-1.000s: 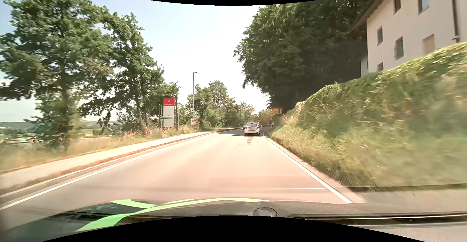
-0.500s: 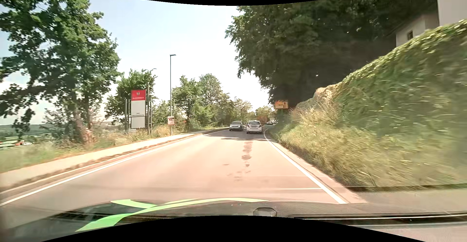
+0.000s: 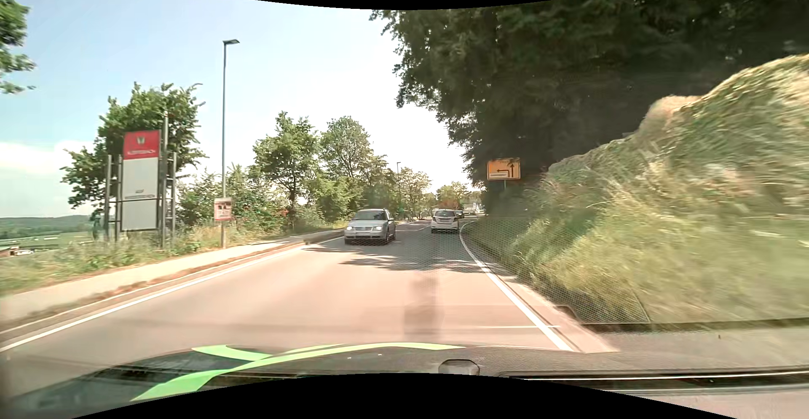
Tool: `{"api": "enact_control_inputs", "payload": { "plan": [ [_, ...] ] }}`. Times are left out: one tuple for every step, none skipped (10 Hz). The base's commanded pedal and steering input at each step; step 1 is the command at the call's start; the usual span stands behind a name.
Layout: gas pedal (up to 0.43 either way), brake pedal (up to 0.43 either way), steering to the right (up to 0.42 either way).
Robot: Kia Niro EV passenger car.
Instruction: Follow the waypoints while adhering to traffic rules and regulations
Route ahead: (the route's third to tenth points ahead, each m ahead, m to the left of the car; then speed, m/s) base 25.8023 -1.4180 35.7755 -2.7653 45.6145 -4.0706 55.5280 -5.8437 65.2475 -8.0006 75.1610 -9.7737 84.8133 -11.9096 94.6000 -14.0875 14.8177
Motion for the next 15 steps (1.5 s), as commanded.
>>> {"api": "enact_control_inputs", "payload": {
  "plan": [
    [0.067, 0.0, 0.012],
    [0.067, 0.0, 0.013],
    [0.067, 0.0, 0.015],
    [0.067, 0.0, 0.015],
    [0.079, 0.0, 0.015],
    [0.118, 0.0, 0.015],
    [0.138, 0.0, 0.015],
    [0.157, 0.0, 0.015],
    [0.169, 0.0, 0.015],
    [0.189, 0.0, 0.016],
    [0.197, 0.0, 0.016],
    [0.197, 0.0, 0.016],
    [0.22, 0.0, 0.016],
    [0.228, 0.0, 0.016],
    [0.24, 0.0, 0.016]
  ]
}}
